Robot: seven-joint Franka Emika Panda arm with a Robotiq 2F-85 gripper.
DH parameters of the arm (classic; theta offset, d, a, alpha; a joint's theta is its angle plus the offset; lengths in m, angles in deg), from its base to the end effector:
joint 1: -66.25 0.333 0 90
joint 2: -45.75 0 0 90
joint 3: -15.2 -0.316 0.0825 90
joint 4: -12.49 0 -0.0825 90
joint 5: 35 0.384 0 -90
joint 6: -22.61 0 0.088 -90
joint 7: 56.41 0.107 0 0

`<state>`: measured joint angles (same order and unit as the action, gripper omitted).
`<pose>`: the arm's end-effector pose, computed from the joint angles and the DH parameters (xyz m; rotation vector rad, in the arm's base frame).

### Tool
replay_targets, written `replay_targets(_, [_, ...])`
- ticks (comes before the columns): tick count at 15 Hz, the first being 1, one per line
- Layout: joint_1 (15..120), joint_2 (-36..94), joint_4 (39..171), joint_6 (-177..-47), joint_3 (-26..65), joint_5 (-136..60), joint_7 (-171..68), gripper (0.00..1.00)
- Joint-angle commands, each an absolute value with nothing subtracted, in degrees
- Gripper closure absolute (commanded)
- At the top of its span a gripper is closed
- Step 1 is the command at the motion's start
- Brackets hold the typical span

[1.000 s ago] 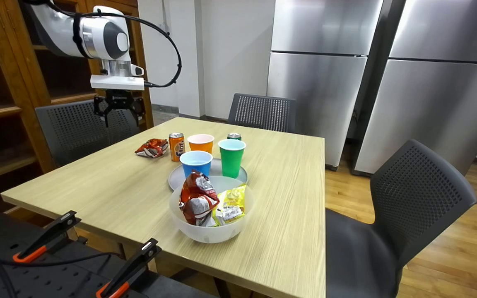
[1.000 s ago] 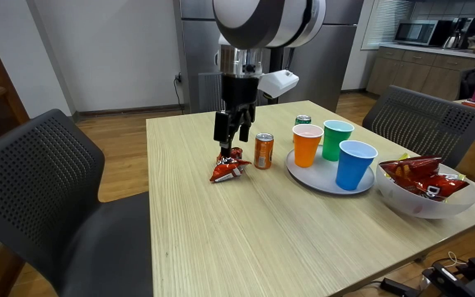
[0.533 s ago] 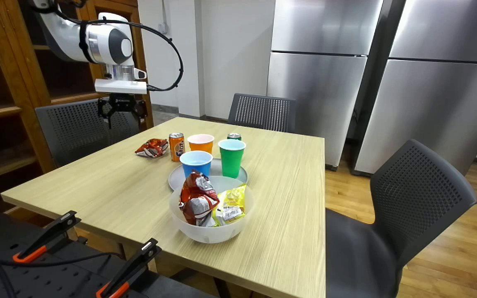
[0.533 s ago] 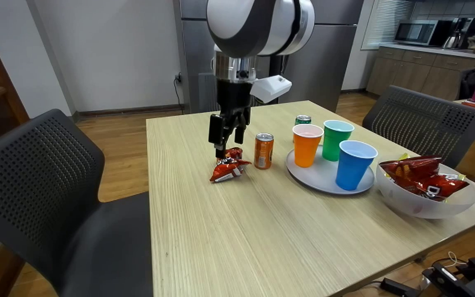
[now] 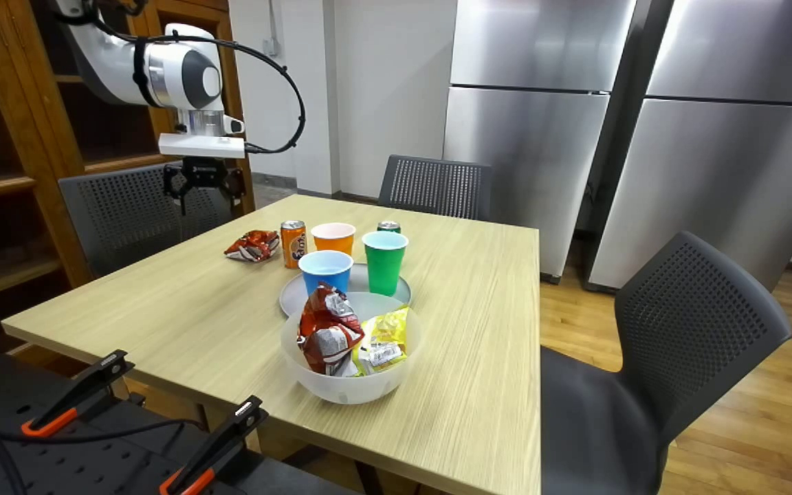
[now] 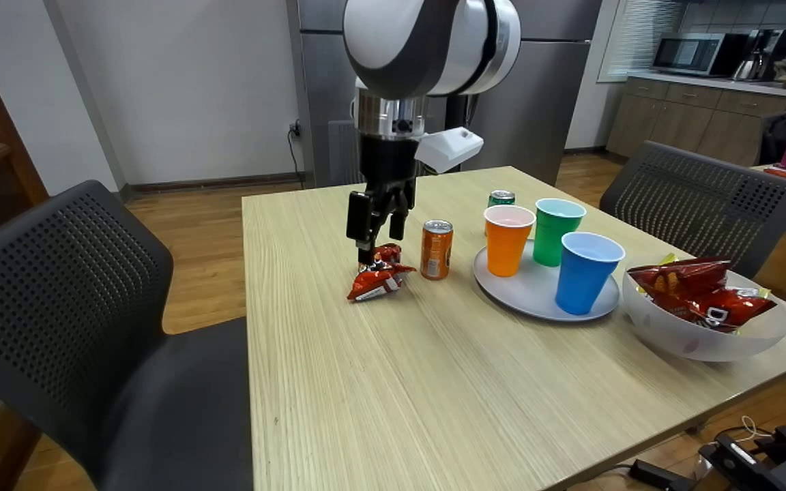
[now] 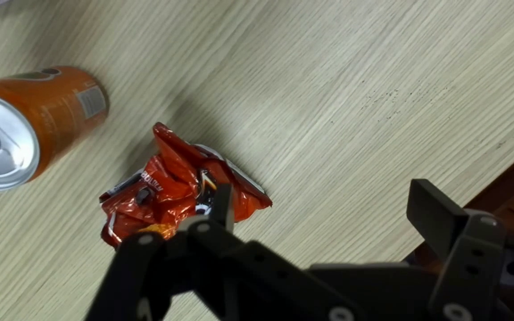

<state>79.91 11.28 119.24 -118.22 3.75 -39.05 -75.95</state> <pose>0.5827 0.2656 0.1984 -2.8313 -1.1961 -0.0054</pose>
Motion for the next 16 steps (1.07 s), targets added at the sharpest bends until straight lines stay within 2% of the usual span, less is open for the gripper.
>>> replay_targets(1, [78.9, 9.2, 117.2, -118.8, 2.7, -39.1, -75.2, 0.0])
replay_targets(16, [79.9, -1.4, 106.2, -123.6, 4.3, -38.6, -68.1, 0.0])
